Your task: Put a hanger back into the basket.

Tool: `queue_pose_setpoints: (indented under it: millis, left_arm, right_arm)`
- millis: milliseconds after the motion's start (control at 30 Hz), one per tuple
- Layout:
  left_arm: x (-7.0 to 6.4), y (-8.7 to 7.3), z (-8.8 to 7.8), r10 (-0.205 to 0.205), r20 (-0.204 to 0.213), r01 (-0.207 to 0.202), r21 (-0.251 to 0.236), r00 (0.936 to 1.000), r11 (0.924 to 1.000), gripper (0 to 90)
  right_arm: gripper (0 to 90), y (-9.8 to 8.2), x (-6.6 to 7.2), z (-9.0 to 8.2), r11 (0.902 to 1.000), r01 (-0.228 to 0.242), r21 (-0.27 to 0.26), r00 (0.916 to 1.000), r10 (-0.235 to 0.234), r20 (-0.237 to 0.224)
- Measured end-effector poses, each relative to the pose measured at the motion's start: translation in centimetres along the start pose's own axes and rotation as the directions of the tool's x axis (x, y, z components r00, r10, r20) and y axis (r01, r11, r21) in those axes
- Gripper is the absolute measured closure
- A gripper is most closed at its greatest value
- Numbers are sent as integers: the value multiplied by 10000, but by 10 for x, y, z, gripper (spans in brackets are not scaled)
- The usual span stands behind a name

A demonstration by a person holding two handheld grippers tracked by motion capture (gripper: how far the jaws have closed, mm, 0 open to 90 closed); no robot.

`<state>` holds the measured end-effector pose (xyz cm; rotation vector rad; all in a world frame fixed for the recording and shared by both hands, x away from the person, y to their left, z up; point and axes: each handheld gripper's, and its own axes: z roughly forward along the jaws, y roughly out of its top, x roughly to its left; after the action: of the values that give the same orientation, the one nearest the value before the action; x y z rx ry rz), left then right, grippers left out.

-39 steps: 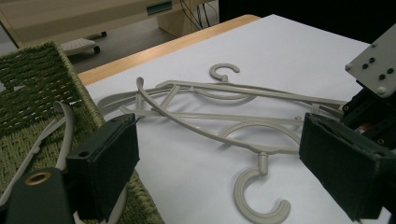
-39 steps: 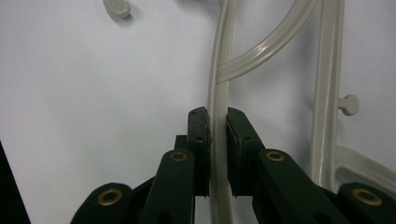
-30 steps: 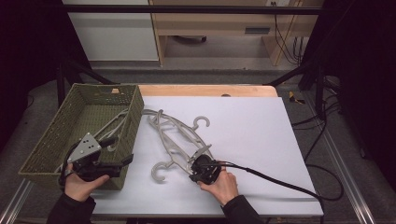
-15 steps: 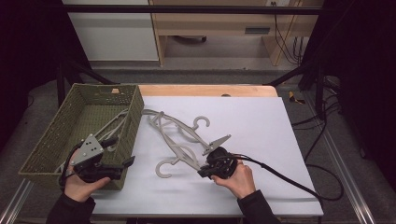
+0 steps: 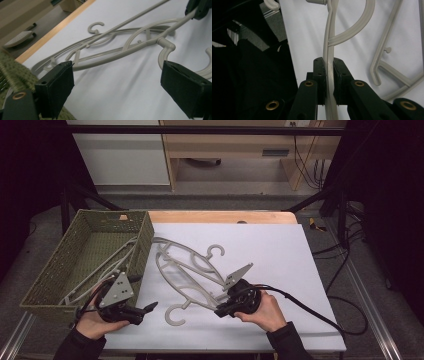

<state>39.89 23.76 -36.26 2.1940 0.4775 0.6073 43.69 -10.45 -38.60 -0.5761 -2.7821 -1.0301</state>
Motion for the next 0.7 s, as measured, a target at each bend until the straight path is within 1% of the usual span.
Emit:
queue_pose_setpoints:
  millis: [33, 67, 100, 133, 167, 233, 333, 367, 400, 433, 467, 500, 533, 567, 600, 633, 667, 700]
  left_arm:
    - [0, 0, 0, 0, 0, 0, 0, 10000, 10000, 108]
    - [-4, 1, 6, 286, 158, -290, 196, 9995, 9994, 109]
    - [-5, 2, 9, 542, 212, -550, 381, 9983, 9978, 109]
    - [-7, 2, 11, 671, 307, -685, 467, 9973, 9966, 111]
    - [-9, 2, 14, 825, 363, -845, 574, 9959, 9948, 115]
    - [-11, 3, 18, 1119, 452, -1150, 732, 9927, 9907, 127]
    - [-15, 4, 23, 1564, 542, -1605, 809, 9862, 9837, 161]
    - [-17, 4, 26, 1648, 593, -1694, 819, 9845, 9821, 174]
    - [-18, 4, 28, 1874, 632, -1927, 913, 9802, 9770, 190]
    - [-20, 4, 31, 1952, 693, -2010, 900, 9783, 9755, 210]
    - [-22, 3, 33, 2166, 770, -2236, 979, 9732, 9698, 232]
    - [-23, 3, 35, 2411, 800, -2488, 1068, 9672, 9627, 249]
    - [-25, 2, 37, 2537, 784, -2609, 1027, 9641, 9599, 273]
    - [-26, 2, 39, 2705, 797, -2782, 1097, 9594, 9543, 297]
    - [-27, 2, 41, 2832, 817, -2908, 1050, 9556, 9510, 320]
    - [-28, 2, 42, 3091, 877, -3177, 1113, 9470, 9417, 348]
    - [-30, 1, 44, 3159, 859, -3237, 1030, 9449, 9405, 369]
    - [-32, 0, 46, 3268, 865, -3346, 1012, 9411, 9369, 394]
  right_arm:
    - [820, -1, 0, -1, 9998, 204, 22, 9996, -204, -182]
    - [820, -1, 2, -2, 9997, 230, -14, 9995, -230, -235]
    - [820, -1, 3, -2, 9997, 225, -66, 9993, -227, -286]
    - [820, -2, 3, -3, 9993, 372, -58, 9985, -374, -404]
    - [820, -2, 4, -4, 9993, 371, -97, 9977, -376, -563]
    - [820, -2, 6, -6, 9989, 451, -131, 9966, -459, -686]
    - [820, -3, 8, -8, 9985, 527, -161, 9947, -539, -876]
    - [820, -3, 8, -8, 9978, 651, -144, 9937, -661, -902]
    - [820, -4, 9, -9, 9981, 616, -80, 9938, -621, -923]
    - [820, -4, 10, -8, 9978, 659, -96, 9929, -665, -984]
    - [820, -4, 10, -9, 9973, 731, -86, 9913, -736, -1089]
    - [819, -4, 11, -9, 9976, 682, -74, 9903, -686, -1205]
    - [820, -4, 11, -9, 9967, 801, -95, 9891, -806, -1236]
    - [820, -4, 11, -9, 9970, 770, -84, 9887, -775, -1284]
    - [819, -4, 12, -9, 9973, 739, -35, 9875, -736, -1391]
    - [820, -5, 11, -8, 9963, 852, -138, 9861, -863, -1420]
    - [819, -5, 12, -8, 9966, 812, -115, 9862, -821, -1437]
    - [819, -5, 13, -8, 9970, 780, 3, 9866, -771, -1438]
